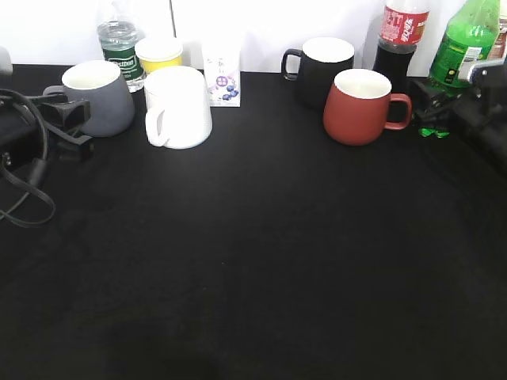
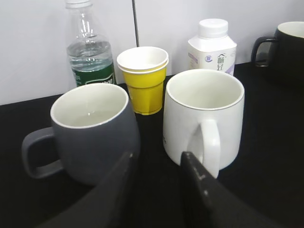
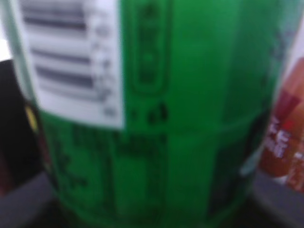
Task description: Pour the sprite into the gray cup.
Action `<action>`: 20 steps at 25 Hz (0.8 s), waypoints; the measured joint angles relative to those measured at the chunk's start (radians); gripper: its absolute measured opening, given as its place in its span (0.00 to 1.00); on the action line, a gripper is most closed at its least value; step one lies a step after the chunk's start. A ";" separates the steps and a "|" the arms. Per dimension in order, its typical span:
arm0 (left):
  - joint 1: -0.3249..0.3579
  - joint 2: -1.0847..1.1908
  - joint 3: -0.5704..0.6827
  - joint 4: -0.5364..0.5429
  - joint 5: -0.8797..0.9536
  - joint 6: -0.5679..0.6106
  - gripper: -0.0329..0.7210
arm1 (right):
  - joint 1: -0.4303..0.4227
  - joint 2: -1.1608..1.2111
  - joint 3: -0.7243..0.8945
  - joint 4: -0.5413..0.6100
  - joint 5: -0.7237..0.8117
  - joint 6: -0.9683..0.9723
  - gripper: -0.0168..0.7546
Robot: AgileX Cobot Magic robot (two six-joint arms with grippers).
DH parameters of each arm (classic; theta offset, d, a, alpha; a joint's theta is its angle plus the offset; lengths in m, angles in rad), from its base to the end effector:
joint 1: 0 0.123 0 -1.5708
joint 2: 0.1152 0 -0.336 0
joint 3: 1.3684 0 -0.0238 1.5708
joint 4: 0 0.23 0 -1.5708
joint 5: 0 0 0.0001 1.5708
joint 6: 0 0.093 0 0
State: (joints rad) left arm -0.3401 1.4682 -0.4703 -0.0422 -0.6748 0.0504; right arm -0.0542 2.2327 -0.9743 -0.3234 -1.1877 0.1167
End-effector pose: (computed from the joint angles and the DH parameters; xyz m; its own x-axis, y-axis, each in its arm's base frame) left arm 0.2407 -0.0826 0.2700 -0.2153 0.0947 -0.9719 0.3131 0.9494 0.0231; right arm 0.4367 0.0037 0.1596 -0.0004 -0.0076 -1.0000 -0.2426 0.9701 -0.0073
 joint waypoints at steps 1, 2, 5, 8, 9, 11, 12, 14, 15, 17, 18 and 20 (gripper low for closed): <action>0.000 0.000 0.000 0.000 0.000 0.000 0.36 | 0.000 -0.005 0.025 0.012 -0.005 0.000 0.78; 0.000 0.000 0.000 0.000 0.000 0.000 0.36 | 0.000 -0.013 0.053 0.034 -0.006 0.000 0.79; 0.000 0.000 0.000 0.000 0.001 0.000 0.36 | 0.000 -0.044 0.127 0.066 -0.020 -0.003 0.80; 0.000 -0.010 0.000 0.001 0.020 0.000 0.38 | 0.000 -0.126 0.251 0.094 -0.020 -0.004 0.80; 0.000 -0.040 0.000 0.001 0.064 0.000 0.40 | 0.000 -0.174 0.287 0.094 -0.012 -0.004 0.80; 0.000 -0.130 -0.029 0.001 0.265 0.000 0.46 | 0.000 -0.322 0.309 0.036 0.190 0.049 0.80; 0.000 -0.176 -0.066 0.001 0.400 0.000 0.51 | 0.000 -0.402 0.309 -0.016 0.335 0.104 0.79; 0.000 -0.248 -0.183 0.013 0.741 0.000 0.61 | 0.013 -0.553 0.309 -0.118 0.692 0.238 0.79; 0.000 -0.266 -0.254 0.013 0.940 0.000 0.64 | 0.037 -0.616 0.309 -0.135 0.897 0.281 0.79; 0.000 -0.281 -0.373 0.013 1.263 0.000 0.65 | 0.153 -0.732 0.309 -0.132 1.249 0.300 0.79; 0.000 -0.288 -0.408 0.011 1.392 0.000 0.65 | 0.238 -0.777 0.301 -0.120 1.411 0.300 0.79; 0.000 -0.354 -0.422 -0.022 1.560 -0.001 0.65 | 0.383 -0.859 0.240 -0.030 1.696 0.260 0.79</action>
State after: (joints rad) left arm -0.3401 1.1141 -0.8921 -0.0640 0.8851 0.0490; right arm 0.3286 1.3740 -0.7338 -0.3538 0.5083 0.3770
